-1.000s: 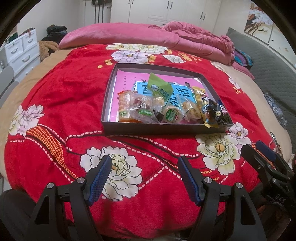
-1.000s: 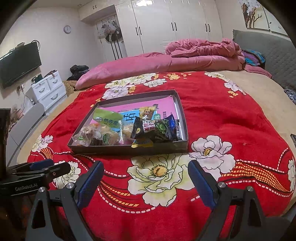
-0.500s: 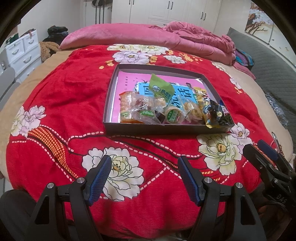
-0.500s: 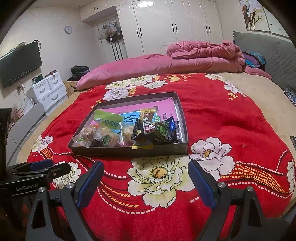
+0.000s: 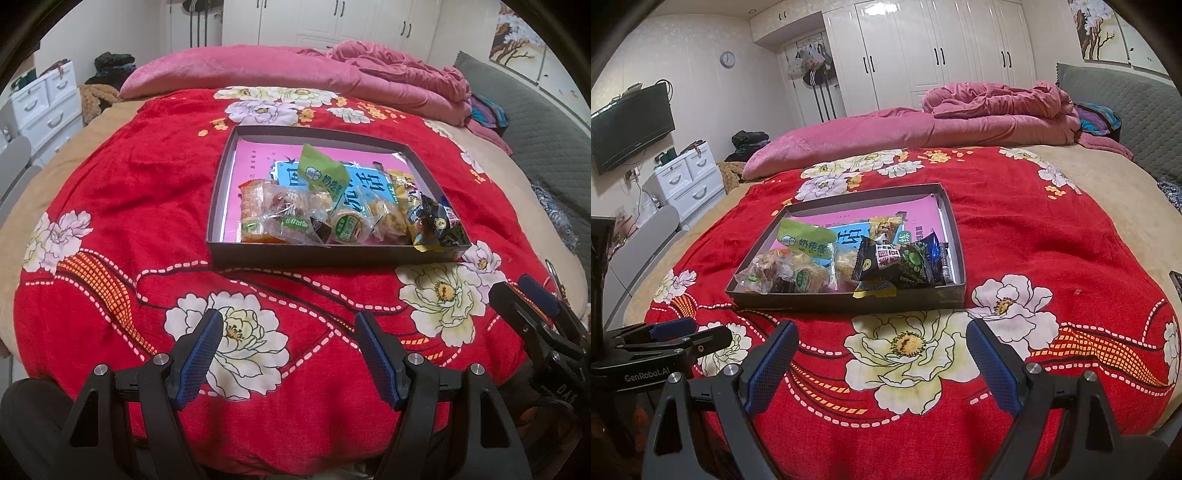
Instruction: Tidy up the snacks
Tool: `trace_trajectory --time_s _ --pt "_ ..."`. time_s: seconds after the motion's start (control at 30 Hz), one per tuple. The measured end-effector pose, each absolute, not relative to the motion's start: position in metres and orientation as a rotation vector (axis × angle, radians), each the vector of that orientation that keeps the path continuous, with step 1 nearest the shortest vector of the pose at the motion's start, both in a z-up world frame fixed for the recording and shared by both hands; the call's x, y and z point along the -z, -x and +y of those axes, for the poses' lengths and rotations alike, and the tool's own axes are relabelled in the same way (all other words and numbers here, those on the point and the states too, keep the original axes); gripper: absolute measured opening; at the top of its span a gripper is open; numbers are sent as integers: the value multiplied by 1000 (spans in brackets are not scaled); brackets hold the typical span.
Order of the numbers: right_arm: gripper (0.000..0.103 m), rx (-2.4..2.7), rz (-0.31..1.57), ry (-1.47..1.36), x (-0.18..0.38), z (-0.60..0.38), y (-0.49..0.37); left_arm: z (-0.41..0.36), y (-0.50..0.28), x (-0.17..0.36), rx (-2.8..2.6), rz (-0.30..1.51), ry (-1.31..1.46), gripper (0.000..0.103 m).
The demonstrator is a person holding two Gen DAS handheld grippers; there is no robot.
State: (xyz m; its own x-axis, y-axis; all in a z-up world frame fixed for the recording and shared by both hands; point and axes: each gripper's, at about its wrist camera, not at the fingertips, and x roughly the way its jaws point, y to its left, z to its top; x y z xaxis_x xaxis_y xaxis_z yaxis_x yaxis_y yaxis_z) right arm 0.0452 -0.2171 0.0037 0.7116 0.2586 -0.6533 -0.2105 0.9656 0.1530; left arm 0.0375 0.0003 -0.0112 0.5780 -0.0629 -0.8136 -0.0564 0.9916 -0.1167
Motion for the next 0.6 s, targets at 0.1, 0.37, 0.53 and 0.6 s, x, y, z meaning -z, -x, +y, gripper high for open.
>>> trace_trajectory --time_s 0.1,0.37,0.53,0.6 --pt "92 -256 730 -70 -4 -219 -46 1 -38 12 6 960 135 75" --pt "92 -204 700 -66 -9 -229 -50 10 -45 16 11 955 144 75" --pt "92 -143 695 -102 -9 -251 -65 45 -59 12 -49 922 230 75" --pt "92 -112 703 -144 -8 -268 -78 65 -66 8 -86 894 249 76"
